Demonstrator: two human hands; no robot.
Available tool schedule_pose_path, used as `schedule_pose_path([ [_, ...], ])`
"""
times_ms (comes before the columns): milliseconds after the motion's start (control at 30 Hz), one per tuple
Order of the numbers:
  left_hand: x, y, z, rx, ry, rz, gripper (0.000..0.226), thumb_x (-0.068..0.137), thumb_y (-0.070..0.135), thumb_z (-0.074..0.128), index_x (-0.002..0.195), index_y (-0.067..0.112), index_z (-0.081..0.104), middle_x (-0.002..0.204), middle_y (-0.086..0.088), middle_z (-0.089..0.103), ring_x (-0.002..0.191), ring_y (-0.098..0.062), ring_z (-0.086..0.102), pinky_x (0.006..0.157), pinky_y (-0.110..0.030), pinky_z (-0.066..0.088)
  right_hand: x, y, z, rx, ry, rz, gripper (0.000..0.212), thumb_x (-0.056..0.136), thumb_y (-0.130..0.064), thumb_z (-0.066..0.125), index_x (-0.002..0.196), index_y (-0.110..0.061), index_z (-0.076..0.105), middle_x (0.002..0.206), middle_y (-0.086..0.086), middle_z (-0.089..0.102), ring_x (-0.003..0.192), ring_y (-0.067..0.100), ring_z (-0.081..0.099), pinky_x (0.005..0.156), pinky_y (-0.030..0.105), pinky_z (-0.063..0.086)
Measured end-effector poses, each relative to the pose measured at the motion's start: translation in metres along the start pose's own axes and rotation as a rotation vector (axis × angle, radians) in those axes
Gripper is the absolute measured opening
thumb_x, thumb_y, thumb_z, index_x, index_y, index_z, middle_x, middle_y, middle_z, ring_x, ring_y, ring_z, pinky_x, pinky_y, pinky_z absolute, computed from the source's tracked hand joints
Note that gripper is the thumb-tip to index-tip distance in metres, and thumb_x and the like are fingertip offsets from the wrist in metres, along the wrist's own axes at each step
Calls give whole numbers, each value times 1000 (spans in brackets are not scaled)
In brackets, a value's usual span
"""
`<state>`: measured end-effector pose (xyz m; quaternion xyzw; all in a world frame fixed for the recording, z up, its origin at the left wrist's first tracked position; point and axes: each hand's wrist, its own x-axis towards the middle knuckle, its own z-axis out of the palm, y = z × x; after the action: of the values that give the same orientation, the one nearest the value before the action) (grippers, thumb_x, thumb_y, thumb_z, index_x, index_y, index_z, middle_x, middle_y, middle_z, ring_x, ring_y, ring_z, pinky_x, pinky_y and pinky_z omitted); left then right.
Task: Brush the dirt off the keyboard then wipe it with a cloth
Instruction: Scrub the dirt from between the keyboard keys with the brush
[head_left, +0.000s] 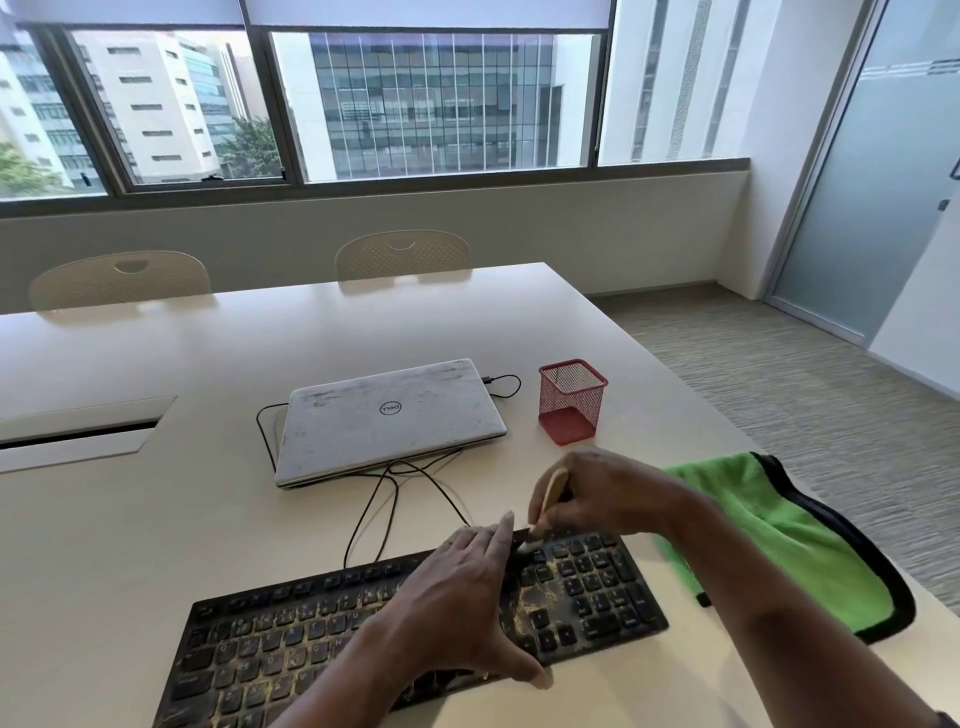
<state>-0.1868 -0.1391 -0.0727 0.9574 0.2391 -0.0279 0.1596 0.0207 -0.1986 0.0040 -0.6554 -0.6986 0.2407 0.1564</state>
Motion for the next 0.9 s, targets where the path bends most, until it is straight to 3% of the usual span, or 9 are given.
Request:
schedule_pose_path([
  [100,0,1,0,-12,-8,-1,152,62,87,71,159,13,-19,169,-2,12,152,-18,14,117,-21,1,3,5,-6,-2,-23,44,12,85,-16,71,92,-20,81,76,-18,72,69,-3,67,63,8,43],
  [333,1,1,0,-16,-32,-12,152,61,87,71,159,15,-20,171,-4,6,155,-20,8,125,-29,3,10,5,-2,-35,32,26,12,86,-18,72,94,-19,81,73,-20,71,71,-3,69,66,10,48],
  [467,1,2,-2,-28,-38,-9,150,63,85,73,159,16,-20,171,-3,6,155,-19,9,124,-27,4,7,10,0,-31,127,67,10,86,-22,71,83,-14,78,74,-6,75,64,8,70,62,25,58],
  [533,2,2,-2,-26,-39,-5,150,62,85,73,159,16,-20,171,-3,6,155,-19,9,124,-28,4,2,7,4,-15,183,79,14,88,-22,72,75,-15,73,66,-3,71,55,7,65,53,18,51],
  [700,2,5,-3,-28,-29,4,151,63,84,73,159,14,-19,170,-3,10,153,-18,13,121,-24,5,-14,2,14,17,91,106,11,80,-20,68,70,-17,72,65,1,72,54,15,67,54,29,54],
  [900,2,6,-4,-25,-30,3,150,63,85,73,159,14,-19,170,-3,10,153,-18,13,118,-22,5,-15,-1,10,70,222,119,16,82,-14,70,70,-25,71,64,-5,69,51,-1,59,51,11,44],
])
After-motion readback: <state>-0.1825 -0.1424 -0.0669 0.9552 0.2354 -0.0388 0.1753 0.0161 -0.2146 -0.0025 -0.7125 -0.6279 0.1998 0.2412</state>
